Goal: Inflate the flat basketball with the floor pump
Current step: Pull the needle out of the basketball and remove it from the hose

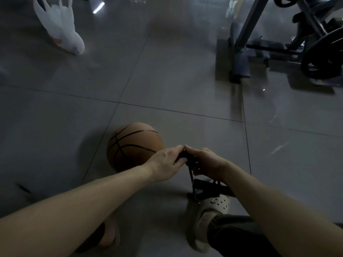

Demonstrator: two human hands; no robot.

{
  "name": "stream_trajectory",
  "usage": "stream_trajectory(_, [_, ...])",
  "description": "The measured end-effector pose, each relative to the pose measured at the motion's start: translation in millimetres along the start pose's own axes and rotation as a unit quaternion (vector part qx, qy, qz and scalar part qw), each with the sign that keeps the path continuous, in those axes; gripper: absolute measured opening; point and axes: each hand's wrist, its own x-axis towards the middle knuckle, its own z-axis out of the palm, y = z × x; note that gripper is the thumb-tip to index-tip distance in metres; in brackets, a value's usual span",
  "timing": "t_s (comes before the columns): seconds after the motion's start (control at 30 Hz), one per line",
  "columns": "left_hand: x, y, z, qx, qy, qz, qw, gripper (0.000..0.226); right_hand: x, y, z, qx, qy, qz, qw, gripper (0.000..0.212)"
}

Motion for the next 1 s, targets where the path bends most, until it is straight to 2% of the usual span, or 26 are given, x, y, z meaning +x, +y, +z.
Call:
stream_trajectory(0.1, [4, 5, -4, 0.049, -0.011, -0.003, 0.999, 0.024, -1, 2, 1, 0.028, -0.017, 0.007, 0.999, 0.05])
stream_trajectory(0.47, [2, 1, 6, -0.011, 0.035, 0.023, 0.999, 0.021, 0, 6, 4, 0.061, -0.033, 0.006, 0.998, 0.038])
stream_trajectory(0.63, [-3, -6, 1, 0.033, 0.011, 0.005, 0.999, 0.015, 1, 1, 0, -0.024, 0.043, 0.008, 0.999, 0.032])
stream_trajectory(0.8, [5, 6, -7, 0.029, -0.038, -0.002, 0.999, 0.006, -4, 1, -10, 0.038, -0.014, -0.001, 0.999, 0.041])
stream_trajectory(0.87, [6, 1, -10, 0.017, -0.037, -0.025, 0.999, 0.012, -5, -3, -9, -0.003, -0.036, -0.023, 0.999, 0.038])
stream_trajectory(1.0, [7, 1, -16, -0.059, -0.021, -0.06, 0.996, 0.016, -5, -11, -10, -0.113, 0.023, -0.068, 0.991, 0.03])
